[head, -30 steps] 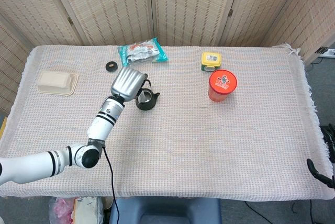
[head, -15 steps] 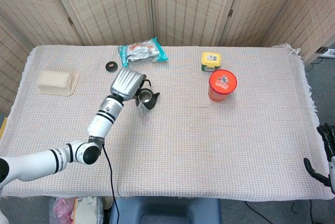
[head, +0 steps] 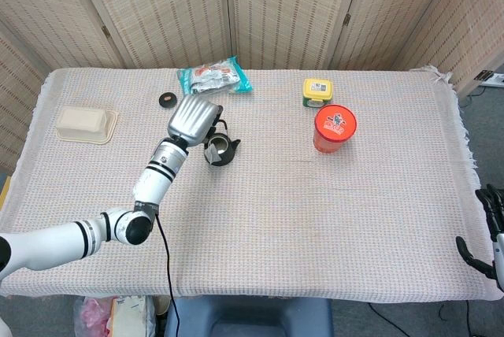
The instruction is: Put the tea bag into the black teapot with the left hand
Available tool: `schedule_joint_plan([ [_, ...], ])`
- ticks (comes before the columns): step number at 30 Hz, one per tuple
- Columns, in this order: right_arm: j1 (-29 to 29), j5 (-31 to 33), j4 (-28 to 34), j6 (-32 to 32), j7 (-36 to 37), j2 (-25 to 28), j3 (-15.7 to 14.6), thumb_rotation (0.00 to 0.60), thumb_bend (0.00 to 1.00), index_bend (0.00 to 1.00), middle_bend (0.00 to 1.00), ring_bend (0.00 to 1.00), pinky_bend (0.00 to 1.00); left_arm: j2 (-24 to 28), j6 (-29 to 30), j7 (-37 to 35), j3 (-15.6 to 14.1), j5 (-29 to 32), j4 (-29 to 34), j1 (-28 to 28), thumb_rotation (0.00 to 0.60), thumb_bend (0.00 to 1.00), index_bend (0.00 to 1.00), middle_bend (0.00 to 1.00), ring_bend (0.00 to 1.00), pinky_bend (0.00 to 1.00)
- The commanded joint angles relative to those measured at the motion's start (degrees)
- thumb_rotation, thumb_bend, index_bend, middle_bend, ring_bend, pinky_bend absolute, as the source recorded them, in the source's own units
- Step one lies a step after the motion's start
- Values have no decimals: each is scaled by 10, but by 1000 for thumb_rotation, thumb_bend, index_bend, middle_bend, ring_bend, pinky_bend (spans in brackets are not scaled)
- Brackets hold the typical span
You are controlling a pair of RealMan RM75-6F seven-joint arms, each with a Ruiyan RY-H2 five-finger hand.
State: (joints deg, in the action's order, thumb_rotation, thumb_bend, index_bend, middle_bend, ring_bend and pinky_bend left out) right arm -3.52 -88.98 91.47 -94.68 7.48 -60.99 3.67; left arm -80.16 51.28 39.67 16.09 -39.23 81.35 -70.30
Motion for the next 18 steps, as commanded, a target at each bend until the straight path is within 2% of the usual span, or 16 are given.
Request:
schedule_joint_plan([
  [1, 1, 1, 0, 3, -2, 0, 0, 600, 280, 0, 0, 0, 0, -1, -3, 12, 1, 4, -1, -12, 600, 444, 635, 1000, 1000, 1000],
  [11, 4, 8, 1, 9, -4, 0, 3, 600, 280, 0, 0, 0, 0, -14, -26, -2, -9, 6, -32, -22, 600, 444, 634, 1000, 1000, 1000],
  [18, 6, 7, 4, 14, -15, -3, 2, 600, 280, 0, 0, 0, 0, -45, -59, -36, -27, -23, -104, -20, 600, 444, 634, 1000, 1000, 1000],
])
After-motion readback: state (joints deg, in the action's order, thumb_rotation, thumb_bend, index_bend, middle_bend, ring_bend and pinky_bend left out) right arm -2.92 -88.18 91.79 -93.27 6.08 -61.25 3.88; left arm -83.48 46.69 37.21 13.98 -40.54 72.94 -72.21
